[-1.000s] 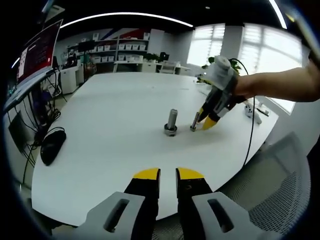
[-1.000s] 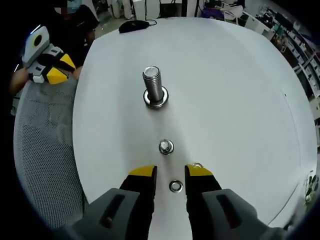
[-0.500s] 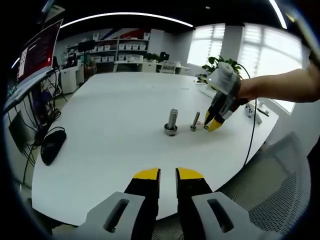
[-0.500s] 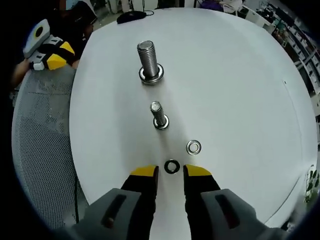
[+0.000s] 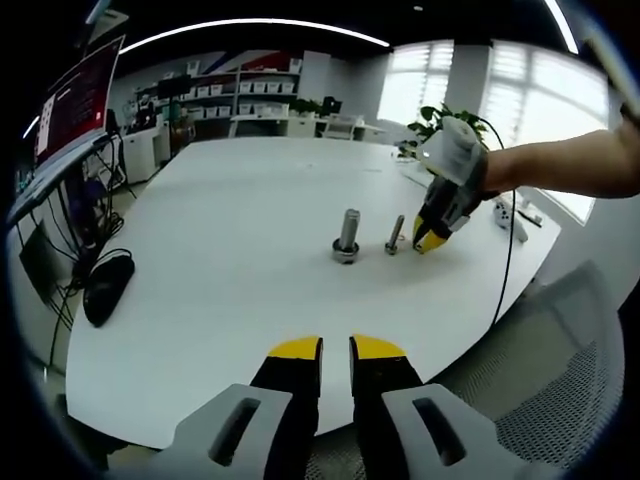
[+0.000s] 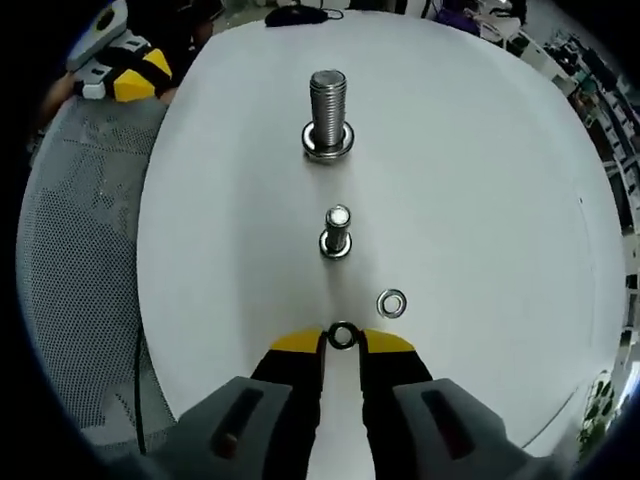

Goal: Place the washer onto the threaded stud by aligning its center hole with the stud, sliding it down to the base, and recovering from edge contact or off-axis alignment until the washer reaches the visible bottom stop.

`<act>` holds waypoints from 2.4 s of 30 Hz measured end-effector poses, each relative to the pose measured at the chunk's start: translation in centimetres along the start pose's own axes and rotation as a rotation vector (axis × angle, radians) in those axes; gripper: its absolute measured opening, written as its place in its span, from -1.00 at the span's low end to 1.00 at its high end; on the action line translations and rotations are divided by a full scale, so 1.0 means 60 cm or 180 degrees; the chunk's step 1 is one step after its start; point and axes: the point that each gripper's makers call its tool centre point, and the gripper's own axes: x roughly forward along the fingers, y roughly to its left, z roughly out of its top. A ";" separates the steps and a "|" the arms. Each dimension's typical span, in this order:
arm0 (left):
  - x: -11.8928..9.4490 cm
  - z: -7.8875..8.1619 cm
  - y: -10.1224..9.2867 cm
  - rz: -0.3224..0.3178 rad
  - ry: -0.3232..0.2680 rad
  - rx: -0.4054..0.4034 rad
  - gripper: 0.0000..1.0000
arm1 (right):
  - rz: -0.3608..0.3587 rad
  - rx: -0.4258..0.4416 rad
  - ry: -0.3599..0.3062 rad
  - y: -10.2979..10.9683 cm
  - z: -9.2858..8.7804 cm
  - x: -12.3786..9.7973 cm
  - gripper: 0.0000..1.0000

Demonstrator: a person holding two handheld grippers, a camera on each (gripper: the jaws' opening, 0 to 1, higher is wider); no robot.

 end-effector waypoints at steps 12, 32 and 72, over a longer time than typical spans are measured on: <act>0.000 -0.001 0.001 0.0013 0.0005 0.0003 -0.83 | -0.0053 0.0103 -0.0027 0.002 -0.003 -0.001 -0.70; -0.002 0.005 0.006 0.0055 -0.0073 -0.0013 -0.85 | -0.0111 0.0174 0.0184 0.000 0.000 0.003 -0.69; -0.002 -0.002 0.010 0.0099 0.0002 -0.0054 -0.89 | -0.0203 0.0625 -0.0826 0.002 0.089 -0.098 -0.71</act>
